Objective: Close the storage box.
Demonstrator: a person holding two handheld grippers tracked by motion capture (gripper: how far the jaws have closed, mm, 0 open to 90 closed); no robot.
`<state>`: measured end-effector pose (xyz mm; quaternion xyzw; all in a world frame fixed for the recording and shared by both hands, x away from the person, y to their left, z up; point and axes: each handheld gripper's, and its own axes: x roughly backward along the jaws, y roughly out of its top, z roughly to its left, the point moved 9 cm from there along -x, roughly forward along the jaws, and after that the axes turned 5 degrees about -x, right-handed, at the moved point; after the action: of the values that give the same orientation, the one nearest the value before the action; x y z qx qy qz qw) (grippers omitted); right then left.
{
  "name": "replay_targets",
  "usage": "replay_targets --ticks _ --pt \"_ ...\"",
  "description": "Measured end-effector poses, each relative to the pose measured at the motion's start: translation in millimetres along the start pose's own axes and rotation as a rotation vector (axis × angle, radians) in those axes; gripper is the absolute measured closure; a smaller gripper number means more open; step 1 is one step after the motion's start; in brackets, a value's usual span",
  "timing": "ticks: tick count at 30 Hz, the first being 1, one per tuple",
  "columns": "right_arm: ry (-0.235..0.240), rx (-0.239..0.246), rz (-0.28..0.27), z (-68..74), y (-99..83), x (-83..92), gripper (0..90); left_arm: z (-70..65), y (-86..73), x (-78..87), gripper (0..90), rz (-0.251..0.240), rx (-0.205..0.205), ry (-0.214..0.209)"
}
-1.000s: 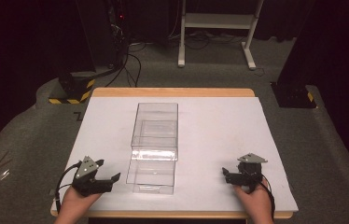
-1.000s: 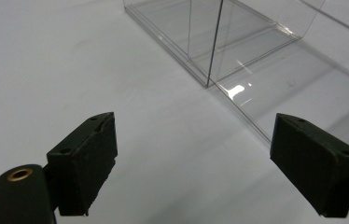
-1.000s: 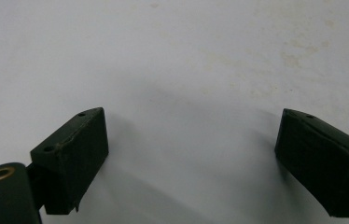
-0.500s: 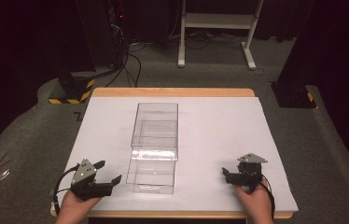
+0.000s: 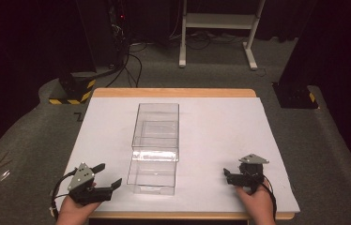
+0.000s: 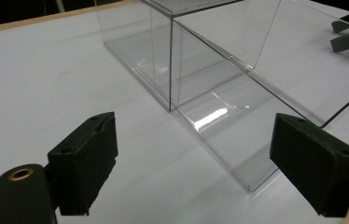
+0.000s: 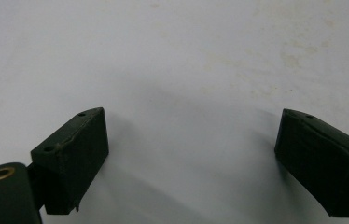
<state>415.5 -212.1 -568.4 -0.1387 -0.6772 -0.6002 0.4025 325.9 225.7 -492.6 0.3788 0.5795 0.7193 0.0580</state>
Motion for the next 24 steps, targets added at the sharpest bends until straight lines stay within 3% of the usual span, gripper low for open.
replay_targets --ticks 7,12,24 --pt "0.000 0.000 0.000 0.1 0.0 0.0 9.8 -12.0 -8.9 2.3 15.4 0.012 0.017 -0.030" --pt "0.000 -0.001 0.001 0.2 -0.2 0.2 9.9 -21.7 -10.3 0.4 15.1 0.026 -0.018 -0.048" --pt "0.000 0.002 0.001 0.2 -0.1 0.2 10.0 -40.3 -13.7 -13.0 14.6 0.049 -0.030 -0.122"
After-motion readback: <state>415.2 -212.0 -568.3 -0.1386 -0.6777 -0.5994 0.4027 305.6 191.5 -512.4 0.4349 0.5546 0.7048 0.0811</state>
